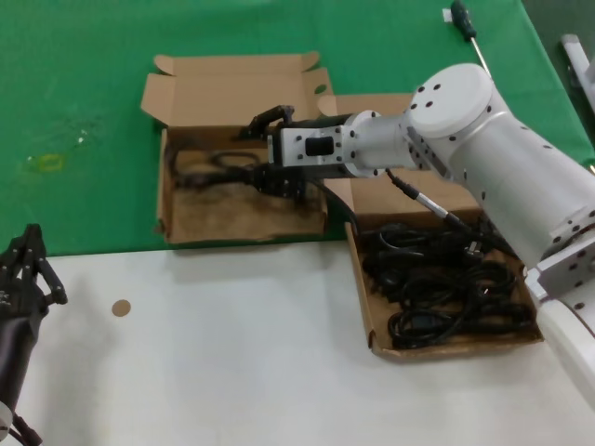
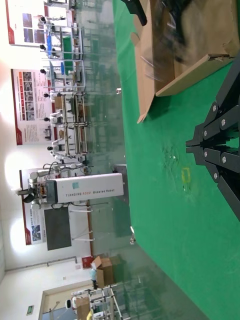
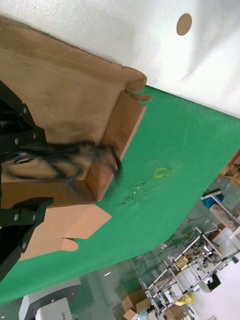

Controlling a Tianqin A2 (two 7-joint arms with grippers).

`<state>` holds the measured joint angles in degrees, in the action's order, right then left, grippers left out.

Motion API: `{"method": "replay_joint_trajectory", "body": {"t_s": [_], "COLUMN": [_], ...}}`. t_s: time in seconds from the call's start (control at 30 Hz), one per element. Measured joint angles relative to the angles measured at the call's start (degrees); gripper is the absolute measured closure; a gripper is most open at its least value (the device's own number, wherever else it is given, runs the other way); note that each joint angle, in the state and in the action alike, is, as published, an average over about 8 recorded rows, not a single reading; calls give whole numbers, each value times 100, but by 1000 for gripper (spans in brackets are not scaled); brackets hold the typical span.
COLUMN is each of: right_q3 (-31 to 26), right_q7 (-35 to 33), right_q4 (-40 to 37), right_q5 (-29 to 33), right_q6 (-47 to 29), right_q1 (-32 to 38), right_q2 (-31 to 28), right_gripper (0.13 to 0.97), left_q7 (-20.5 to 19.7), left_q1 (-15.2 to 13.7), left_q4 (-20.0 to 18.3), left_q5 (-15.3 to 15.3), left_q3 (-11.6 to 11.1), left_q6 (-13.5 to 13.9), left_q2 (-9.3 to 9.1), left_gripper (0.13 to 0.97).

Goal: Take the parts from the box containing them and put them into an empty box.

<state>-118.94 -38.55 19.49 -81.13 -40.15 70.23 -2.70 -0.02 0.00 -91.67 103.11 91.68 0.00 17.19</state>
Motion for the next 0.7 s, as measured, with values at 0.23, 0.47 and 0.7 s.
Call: {"method": "replay_joint_trajectory", "body": {"t_s": [0.23, 0.47, 0.7], "right_q3": [-45, -94, -143], "right_q7": [200, 479, 911], "right_q4": [319, 764, 1372], "right_q5": [57, 110, 159], "right_q6": [-30, -96, -223], "right_q1": [-101, -229, -404], "right_q2": [-94, -252, -487], "right_gripper": [657, 586, 427], "left_q7": [0, 0, 0], "left_q1": [0, 0, 0], "left_q4": [0, 0, 0], "left_q5": [0, 0, 0], "left_q3": [0, 0, 0], "left_q6": [0, 0, 0], "left_q2": [0, 0, 0], "left_gripper": [945, 945, 945]}}
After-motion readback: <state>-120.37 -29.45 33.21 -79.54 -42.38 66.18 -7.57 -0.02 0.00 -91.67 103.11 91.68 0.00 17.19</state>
